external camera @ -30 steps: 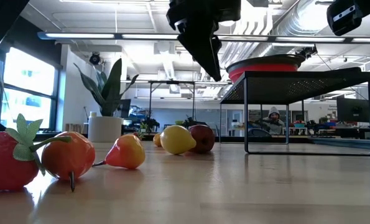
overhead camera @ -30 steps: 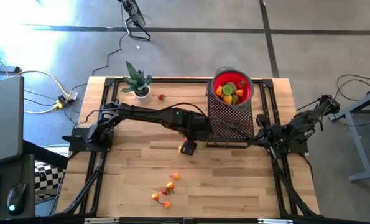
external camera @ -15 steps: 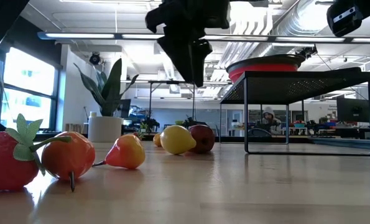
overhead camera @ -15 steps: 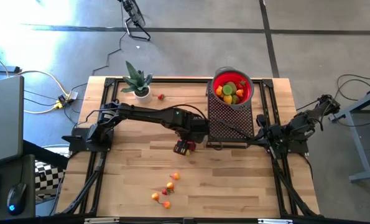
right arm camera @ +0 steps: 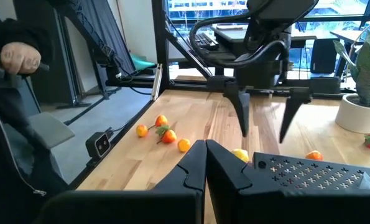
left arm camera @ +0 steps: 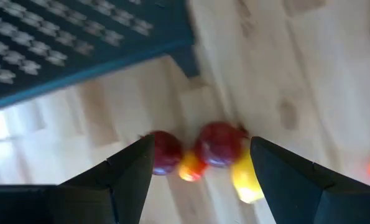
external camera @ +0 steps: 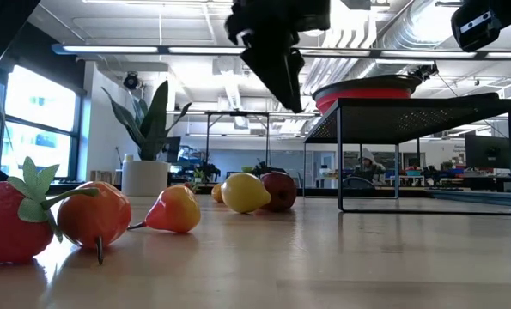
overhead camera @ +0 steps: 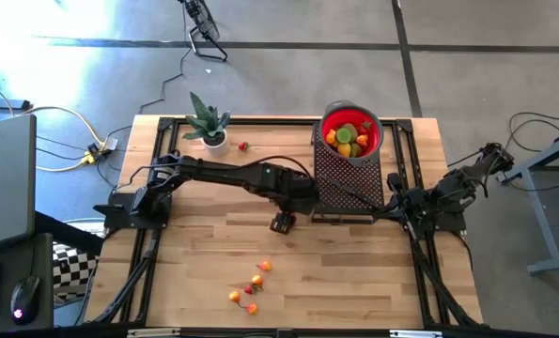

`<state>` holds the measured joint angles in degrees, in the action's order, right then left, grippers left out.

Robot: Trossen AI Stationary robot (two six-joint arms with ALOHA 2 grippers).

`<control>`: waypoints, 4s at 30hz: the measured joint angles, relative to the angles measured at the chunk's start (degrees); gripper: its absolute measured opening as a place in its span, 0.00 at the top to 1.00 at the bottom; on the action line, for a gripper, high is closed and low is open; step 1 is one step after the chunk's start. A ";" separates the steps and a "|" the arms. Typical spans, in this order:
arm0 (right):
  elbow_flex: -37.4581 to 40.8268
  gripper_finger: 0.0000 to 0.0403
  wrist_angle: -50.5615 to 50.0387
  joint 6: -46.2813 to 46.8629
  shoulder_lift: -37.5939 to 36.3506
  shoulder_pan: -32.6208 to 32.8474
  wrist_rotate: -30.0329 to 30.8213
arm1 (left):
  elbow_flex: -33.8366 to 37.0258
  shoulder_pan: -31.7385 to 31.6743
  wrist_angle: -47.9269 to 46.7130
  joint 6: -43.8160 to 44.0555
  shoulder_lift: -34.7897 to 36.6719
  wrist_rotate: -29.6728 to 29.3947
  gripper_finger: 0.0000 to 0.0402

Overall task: Pick & Place Fruit
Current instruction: Put the lemon into the strainer bowl on the shelf

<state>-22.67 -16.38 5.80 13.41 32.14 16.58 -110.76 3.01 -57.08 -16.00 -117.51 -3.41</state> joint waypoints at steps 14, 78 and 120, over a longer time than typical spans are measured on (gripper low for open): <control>0.02 0.99 0.35 0.42 0.02 0.00 3.32 | 6.02 -0.02 2.78 2.64 0.01 4.23 0.35; 0.00 0.99 -0.26 0.42 0.02 0.00 5.75 | 24.10 2.27 14.86 8.53 3.45 7.42 0.35; 0.00 0.99 -0.20 0.44 0.02 0.00 5.77 | 24.35 2.25 14.82 13.35 0.85 9.49 0.35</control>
<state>-22.68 -16.58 6.24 13.43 32.14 22.35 -86.41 5.26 -42.26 -2.66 -116.66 6.09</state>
